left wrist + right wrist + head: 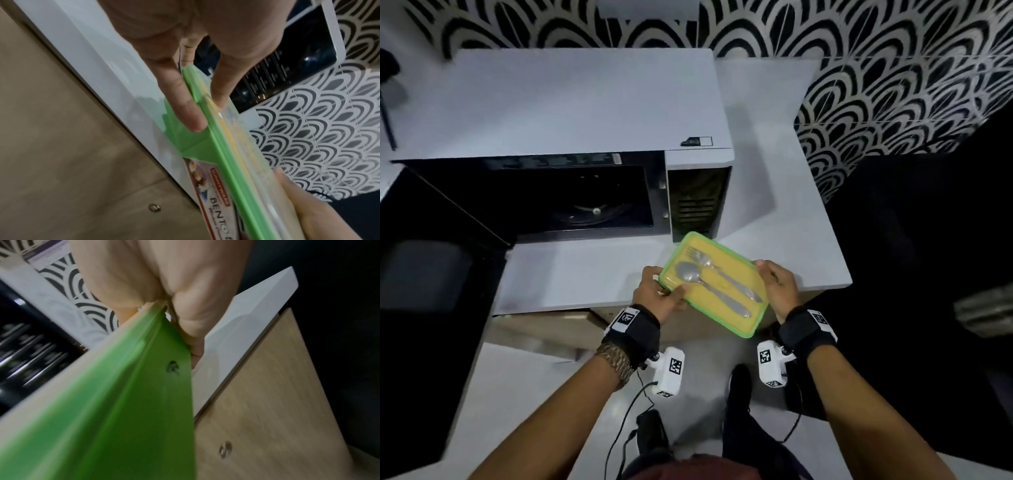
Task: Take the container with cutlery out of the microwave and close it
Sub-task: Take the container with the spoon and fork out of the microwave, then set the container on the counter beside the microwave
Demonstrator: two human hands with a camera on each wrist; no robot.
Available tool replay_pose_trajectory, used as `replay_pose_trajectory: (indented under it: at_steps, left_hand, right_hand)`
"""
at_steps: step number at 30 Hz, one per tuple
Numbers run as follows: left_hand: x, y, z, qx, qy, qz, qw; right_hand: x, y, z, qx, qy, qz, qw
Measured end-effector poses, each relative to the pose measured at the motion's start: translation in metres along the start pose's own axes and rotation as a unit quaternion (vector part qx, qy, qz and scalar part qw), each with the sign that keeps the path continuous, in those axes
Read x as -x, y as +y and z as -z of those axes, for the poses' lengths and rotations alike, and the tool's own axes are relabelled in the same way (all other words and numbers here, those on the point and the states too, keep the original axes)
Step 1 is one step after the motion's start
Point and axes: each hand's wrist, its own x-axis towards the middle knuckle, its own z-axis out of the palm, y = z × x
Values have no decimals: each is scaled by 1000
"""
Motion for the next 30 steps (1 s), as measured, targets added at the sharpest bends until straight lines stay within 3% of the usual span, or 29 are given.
replay_pose_trajectory:
  at_steps: [5,10,15,17,19,21,23,25,28,30]
  left_hand:
    - [-8,11,-75,22,-25,26,999]
    - [-24,25,-128,25,-35,36,998]
    - [-42,42,-160,66,-3,44,997]
    - [-48,42,-163,28,3,32,999]
    - [-52,43,-162,-80,3,-11,997]
    - [-49,43,-157,-234,10,-105,966]
    - [-45,43,-157,-373,-4,-242,896]
    - [-39,46,-165,-452,-67,-331,826]
    - [-37,43,-188,-549,-159,-326,753]
    - [-45,45,-197,-595,-173,-292,729]
  right_hand:
    - [-45,-1,70,3,58,-5,998]
    - [-79,-10,119,35,41,7,999]
    - [-118,-16,141,77,37,6,996]
    - [-128,-16,144,100,38,14,994]
    - [-133,-16,147,135,39,32,990]
    - [-129,-15,149,185,16,72,980]
    - [-124,-12,151,234,-39,108,965]
    - [-123,-7,152,263,-64,128,954]
    - [-128,-5,151,279,-67,129,949]
    - [-134,-7,149,289,-56,134,946]
